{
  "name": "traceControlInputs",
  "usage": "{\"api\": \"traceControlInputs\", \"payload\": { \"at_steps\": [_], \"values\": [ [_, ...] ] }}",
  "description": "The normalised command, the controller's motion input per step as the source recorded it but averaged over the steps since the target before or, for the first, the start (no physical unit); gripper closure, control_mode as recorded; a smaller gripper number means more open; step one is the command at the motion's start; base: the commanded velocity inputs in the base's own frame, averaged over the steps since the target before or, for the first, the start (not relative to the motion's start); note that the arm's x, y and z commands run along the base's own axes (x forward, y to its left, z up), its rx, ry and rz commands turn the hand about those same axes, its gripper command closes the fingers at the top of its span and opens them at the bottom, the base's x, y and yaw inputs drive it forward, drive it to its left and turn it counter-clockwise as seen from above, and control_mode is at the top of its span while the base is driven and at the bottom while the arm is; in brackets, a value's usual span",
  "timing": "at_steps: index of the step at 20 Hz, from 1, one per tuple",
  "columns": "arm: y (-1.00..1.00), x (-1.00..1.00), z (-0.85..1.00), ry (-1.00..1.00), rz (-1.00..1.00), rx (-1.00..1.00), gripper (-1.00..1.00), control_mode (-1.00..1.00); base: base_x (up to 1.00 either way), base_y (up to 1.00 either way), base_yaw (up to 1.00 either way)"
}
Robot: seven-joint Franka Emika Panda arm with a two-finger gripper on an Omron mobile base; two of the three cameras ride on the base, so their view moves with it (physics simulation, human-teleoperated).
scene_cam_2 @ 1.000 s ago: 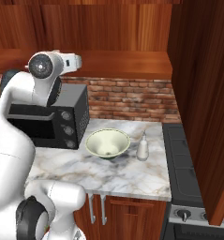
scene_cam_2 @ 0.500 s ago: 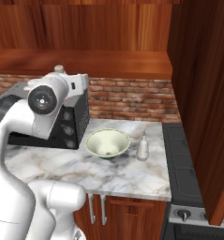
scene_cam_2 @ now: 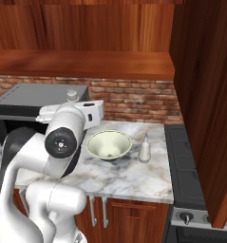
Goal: Retrieve the bottle and the shaker from the cabinet and place them next to the mixing bowl on the counter. Then add garlic from the fridge to the mixing bowl.
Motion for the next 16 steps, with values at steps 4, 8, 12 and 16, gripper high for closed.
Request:
{"api": "traceControlInputs", "payload": {
  "at_steps": [4,8,12,16],
  "values": [
    [-0.37,-0.43,-0.42,0.0,0.0,0.0,1.0,-1.0,0.0,0.0,0.0],
    [-0.31,-0.18,-0.52,0.0,0.0,0.0,1.0,-1.0,0.0,0.0,0.0],
    [-0.27,0.0,-0.71,0.0,0.0,0.0,1.0,-1.0,0.0,0.0,0.0],
    [-0.23,0.0,-0.71,0.0,0.01,0.0,1.0,-1.0,0.0,0.0,0.0]
  ]
}}
